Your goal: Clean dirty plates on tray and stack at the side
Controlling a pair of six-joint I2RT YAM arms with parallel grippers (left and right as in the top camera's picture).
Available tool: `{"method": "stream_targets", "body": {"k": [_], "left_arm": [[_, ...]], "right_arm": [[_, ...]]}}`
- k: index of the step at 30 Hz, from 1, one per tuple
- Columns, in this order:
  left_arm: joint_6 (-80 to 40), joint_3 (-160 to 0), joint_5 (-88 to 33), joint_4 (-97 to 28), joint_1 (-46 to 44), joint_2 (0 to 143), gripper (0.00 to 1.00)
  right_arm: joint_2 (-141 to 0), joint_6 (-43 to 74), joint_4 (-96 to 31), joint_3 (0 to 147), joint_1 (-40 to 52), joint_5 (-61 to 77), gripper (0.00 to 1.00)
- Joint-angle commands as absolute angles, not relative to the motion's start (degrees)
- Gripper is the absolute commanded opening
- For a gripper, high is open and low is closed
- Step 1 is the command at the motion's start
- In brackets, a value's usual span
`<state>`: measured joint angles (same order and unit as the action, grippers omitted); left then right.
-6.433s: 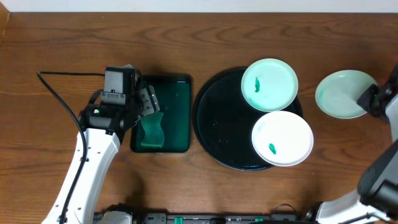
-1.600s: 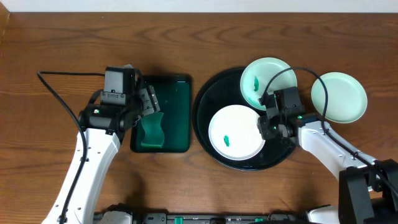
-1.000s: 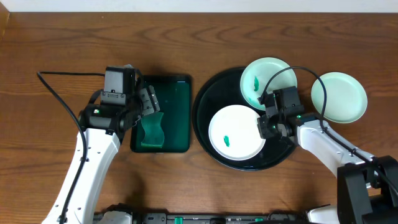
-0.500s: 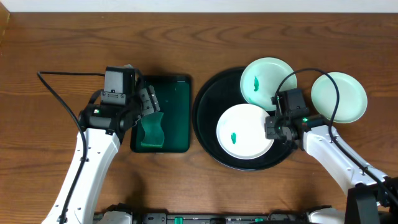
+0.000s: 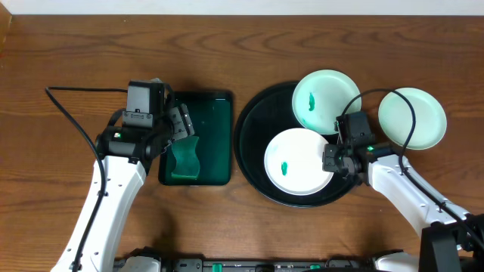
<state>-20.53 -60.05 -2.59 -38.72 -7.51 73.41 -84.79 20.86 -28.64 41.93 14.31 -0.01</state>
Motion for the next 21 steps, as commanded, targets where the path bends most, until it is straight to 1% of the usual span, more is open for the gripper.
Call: {"method": "stream_targets", "body": {"k": [1, 9, 10, 12, 16, 17, 21], "left_arm": [[-19.94, -61.30, -1.87, -38.74, -7.29, 73.41, 0.80], [-19.97, -61.30, -1.87, -38.74, -7.29, 73.41, 0.80], [-19.94, -61.30, -1.87, -38.74, -7.29, 73.41, 0.80], [-19.94, -61.30, -1.87, -38.74, -7.29, 73.41, 0.80], [-19.94, -61.30, -1.87, -38.74, -7.29, 73.41, 0.80], [-19.97, -61.30, -1.87, -38.74, -7.29, 73.41, 0.80], [-19.94, -61.30, -1.87, -38.74, -7.29, 73.41, 0.80]], "right_arm": [[-84.44, 23.77, -27.81, 41.08, 13.98, -0.58, 0.01], [-85.47, 23.77, -24.84, 39.44, 13.98, -0.54, 0.01], [-85.47, 23.75, -24.62, 39.44, 13.98, -0.54, 0.03], [-85.47, 23.75, -24.16, 39.44, 13.98, -0.10, 0.13], [-85.47, 23.51, -23.62, 39.40, 13.98, 0.05, 0.24], [-85.54, 23.51, -23.18, 39.35, 13.98, 0.05, 0.25], [-85.54, 22.20, -22.09, 39.31, 13.91, 0.05, 0.28]]}}
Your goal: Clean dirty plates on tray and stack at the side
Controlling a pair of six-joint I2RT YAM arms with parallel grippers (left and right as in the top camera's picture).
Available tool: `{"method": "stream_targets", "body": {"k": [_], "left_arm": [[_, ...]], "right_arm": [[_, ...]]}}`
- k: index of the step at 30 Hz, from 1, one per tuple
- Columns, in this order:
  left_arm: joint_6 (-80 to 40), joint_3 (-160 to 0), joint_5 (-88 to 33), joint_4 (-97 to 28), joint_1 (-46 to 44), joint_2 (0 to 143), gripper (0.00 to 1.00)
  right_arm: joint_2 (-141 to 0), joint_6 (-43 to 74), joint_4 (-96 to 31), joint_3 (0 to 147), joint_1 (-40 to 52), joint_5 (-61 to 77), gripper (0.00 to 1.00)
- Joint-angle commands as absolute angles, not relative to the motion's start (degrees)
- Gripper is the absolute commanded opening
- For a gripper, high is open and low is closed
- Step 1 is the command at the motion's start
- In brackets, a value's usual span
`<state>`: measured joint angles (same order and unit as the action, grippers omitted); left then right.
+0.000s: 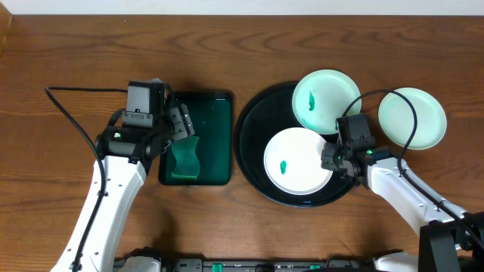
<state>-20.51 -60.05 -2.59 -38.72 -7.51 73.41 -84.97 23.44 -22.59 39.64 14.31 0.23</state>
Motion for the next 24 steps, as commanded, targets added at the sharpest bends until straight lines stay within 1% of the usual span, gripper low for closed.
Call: {"method": "stream_targets", "body": {"k": [1, 5, 10, 12, 15, 16, 19, 20, 21, 22, 24], "left_arm": [[-19.94, -61.30, -1.87, -38.74, -7.29, 73.41, 0.80], [-19.94, -61.30, -1.87, -38.74, -7.29, 73.41, 0.80], [-19.94, -61.30, -1.87, -38.74, -7.29, 73.41, 0.80], [-19.97, -61.30, -1.87, -38.74, -7.29, 73.41, 0.80], [-19.94, -61.30, -1.87, -38.74, -7.29, 73.41, 0.80], [-19.94, -61.30, -1.87, -38.74, -7.29, 73.41, 0.80], [-19.97, -61.30, -1.87, -38.74, -7.29, 73.41, 0.80], [-19.94, -61.30, -1.87, -38.74, -7.29, 73.41, 0.80], [-19.94, -61.30, -1.87, -38.74, -7.29, 73.41, 0.80], [-19.94, -61.30, -1.87, -38.74, -7.29, 73.41, 0.80], [-19.94, -61.30, -1.87, -38.74, -7.29, 73.41, 0.80]], "right_arm": [[-85.54, 20.88, -21.78, 39.31, 13.91, 0.05, 0.30], [-85.54, 16.62, -21.17, 39.31, 14.24, 0.08, 0.36], [-85.56, 13.37, -21.17, 39.29, 14.68, 0.05, 0.35], [-86.02, 13.02, -20.82, 39.29, 14.68, 0.08, 0.31], [-87.29, 13.04, -20.29, 39.29, 15.00, 0.05, 0.15], [-87.72, 13.06, -20.10, 39.29, 14.98, 0.05, 0.12], [-88.33, 13.04, -19.44, 39.29, 15.00, 0.08, 0.12], [-88.31, 13.06, -19.27, 39.29, 15.00, 0.08, 0.10], [-88.29, 13.04, -19.03, 39.31, 14.98, 0.08, 0.04], [-88.29, 13.04, -18.81, 39.33, 14.98, 0.08, 0.01], [-88.29, 13.08, -18.48, 39.33, 15.00, 0.12, 0.01]]}}
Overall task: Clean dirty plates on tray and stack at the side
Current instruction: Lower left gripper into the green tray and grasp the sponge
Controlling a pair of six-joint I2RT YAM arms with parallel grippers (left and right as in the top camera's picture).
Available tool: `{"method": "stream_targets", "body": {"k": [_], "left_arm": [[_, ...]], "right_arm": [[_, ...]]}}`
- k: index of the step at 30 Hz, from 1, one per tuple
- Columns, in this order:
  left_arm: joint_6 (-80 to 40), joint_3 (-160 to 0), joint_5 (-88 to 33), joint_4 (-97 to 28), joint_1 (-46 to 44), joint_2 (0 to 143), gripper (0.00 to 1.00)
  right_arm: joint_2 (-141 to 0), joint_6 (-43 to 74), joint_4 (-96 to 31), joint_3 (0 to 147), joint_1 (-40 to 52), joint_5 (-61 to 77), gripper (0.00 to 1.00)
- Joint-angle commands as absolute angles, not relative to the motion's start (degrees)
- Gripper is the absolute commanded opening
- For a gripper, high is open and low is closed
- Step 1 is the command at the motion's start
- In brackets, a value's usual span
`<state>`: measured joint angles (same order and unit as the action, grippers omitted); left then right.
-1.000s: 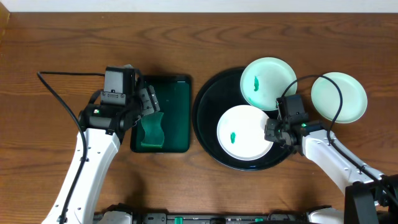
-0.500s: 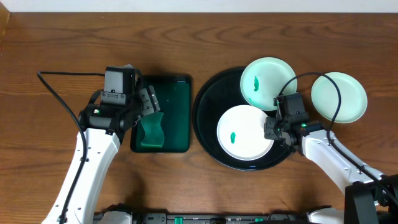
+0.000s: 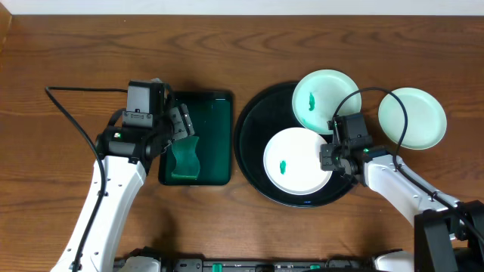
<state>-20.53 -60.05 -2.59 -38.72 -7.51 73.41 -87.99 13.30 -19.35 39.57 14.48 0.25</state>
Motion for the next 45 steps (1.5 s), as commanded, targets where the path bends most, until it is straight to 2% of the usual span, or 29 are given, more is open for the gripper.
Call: {"method": "stream_targets", "body": {"k": [1, 9, 16, 26, 33, 35, 37, 41, 45], "left_arm": [[-19.94, -61.30, -1.87, -38.74, -7.29, 73.41, 0.80], [-20.23, -61.30, -2.17, -34.50, -7.31, 73.41, 0.80], [-20.16, -61.30, -6.85, -41.19, -7.31, 73.41, 0.80], [-20.18, -60.99, -7.07, -44.18, -7.46, 73.41, 0.80], [-20.16, -54.65, -7.01, -44.07, -9.47, 73.43, 0.80], [-20.18, -52.80, -7.03, -43.05, -9.47, 73.80, 0.78], [-20.18, -52.03, -7.03, -42.15, -9.45, 75.26, 0.69], [-20.18, -53.08, -7.05, -42.06, -9.45, 78.76, 0.60], [-20.16, -55.94, -7.05, -42.94, -9.45, 83.29, 0.55]], "right_arm": [[-88.27, 13.21, -18.39, 39.33, 15.05, 0.34, 0.01], [-88.27, 13.21, -18.41, 39.35, 15.05, 0.75, 0.01], [-88.29, 13.19, -18.17, 39.35, 15.05, 1.56, 0.02], [-88.29, 13.21, -18.20, 39.35, 15.05, 1.58, 0.03], [-88.29, 13.21, -18.15, 39.35, 15.05, 1.58, 0.03], [-88.29, 13.19, -18.15, 39.35, 15.05, 1.58, 0.04], [-88.29, 13.21, -18.15, 39.35, 15.05, 1.58, 0.04], [-88.29, 13.19, -18.17, 39.35, 15.05, 1.58, 0.04], [-88.29, 13.21, -18.13, 39.35, 15.05, 1.58, 0.04]]}}
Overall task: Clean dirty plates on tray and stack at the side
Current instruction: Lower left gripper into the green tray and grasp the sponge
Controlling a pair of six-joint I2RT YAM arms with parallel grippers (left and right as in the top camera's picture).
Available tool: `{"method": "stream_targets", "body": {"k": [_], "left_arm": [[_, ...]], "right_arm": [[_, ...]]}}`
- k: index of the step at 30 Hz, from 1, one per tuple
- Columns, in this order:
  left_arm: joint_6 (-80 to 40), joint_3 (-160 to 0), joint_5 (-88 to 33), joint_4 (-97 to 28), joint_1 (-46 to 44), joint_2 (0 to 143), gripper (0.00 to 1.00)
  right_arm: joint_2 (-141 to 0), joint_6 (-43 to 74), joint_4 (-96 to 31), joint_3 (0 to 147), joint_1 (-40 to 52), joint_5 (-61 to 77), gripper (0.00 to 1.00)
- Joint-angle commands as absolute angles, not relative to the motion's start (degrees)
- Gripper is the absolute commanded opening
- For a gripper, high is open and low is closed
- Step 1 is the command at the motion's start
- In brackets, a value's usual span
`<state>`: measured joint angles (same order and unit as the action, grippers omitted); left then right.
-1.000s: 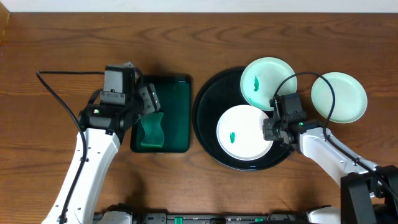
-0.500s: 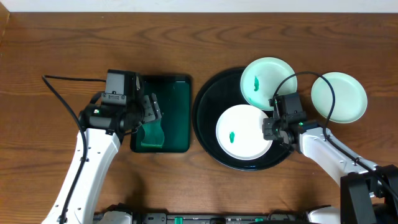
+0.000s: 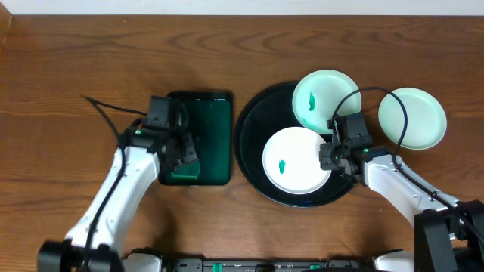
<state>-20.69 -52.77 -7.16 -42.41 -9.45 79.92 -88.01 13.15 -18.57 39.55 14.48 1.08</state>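
Note:
A black round tray holds a white plate with a small green stain and, behind it, a mint plate with a green stain. My right gripper is at the white plate's right rim, its fingers closed on the edge. A green sponge lies in the front left of a dark green basin. My left gripper is down on the sponge, covering most of it; its finger gap is hidden by the wrist.
A clean mint plate lies on the wooden table to the right of the tray. The left arm's black cable trails over the table to the left of the basin.
My left arm has swung; its wrist now sits at the basin's left edge and the gripper has come down onto the sponge. The right gripper and white plate have barely shifted.
At first my left gripper hovered over the basin behind the sponge, unmoved through three moments. Meanwhile my right gripper crept left at the white plate's right rim and the plate edged left. Now the left gripper is on the sponge.

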Motion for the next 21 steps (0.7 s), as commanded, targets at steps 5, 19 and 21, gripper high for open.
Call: {"method": "stream_targets", "body": {"k": [5, 19, 21], "left_arm": [[-20.16, -56.40, -7.01, -41.23, -9.45, 88.12, 0.55], [-17.45, -56.05, -6.63, -38.30, -7.05, 91.74, 0.49], [-16.36, -55.57, -6.63, -38.22, -7.09, 91.74, 0.49]], "right_arm": [[-88.29, 13.21, -18.13, 39.35, 15.05, 1.61, 0.04], [-88.29, 13.21, -18.02, 39.35, 15.05, 1.63, 0.04], [-88.29, 13.21, -18.02, 39.35, 15.05, 1.63, 0.04]]}}
